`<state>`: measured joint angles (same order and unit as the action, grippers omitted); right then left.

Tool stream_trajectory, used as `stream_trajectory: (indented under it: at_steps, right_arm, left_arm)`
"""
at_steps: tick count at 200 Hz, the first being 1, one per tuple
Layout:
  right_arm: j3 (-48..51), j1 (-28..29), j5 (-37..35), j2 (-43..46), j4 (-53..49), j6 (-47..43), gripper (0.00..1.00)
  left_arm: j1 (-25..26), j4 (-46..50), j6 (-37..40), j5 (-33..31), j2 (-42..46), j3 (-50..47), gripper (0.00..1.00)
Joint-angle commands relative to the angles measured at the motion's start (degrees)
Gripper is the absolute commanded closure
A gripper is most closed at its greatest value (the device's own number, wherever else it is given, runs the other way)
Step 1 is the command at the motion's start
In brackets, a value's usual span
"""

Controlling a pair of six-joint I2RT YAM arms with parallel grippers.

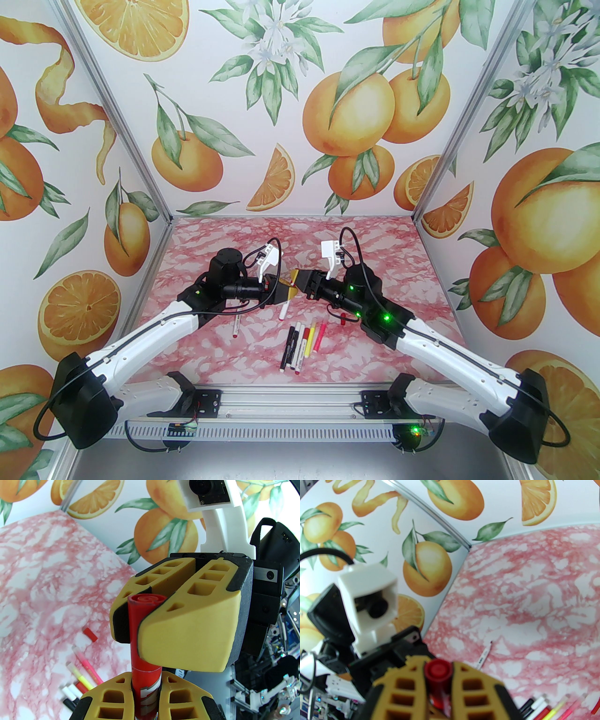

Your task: Open the pen caps

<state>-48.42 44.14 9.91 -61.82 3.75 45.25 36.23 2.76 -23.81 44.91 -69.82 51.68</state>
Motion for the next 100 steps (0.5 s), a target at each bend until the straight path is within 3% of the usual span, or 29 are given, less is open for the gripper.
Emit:
stream_trajectory:
  at_steps: [1, 100]
  right_arm:
    - [-2.4, -2.1, -0.5, -0.4, 2.0, 0.2, 1.0]
    - [-7.9, -7.7, 2.3, -1.4, 0.6, -3.1, 1.0]
  left_arm:
    - [0.8, 1.0, 0.8, 0.2, -0.1, -1.8, 1.0]
    - [2.7, 0.2, 0.5, 0.4, -0.9, -3.7, 1.0]
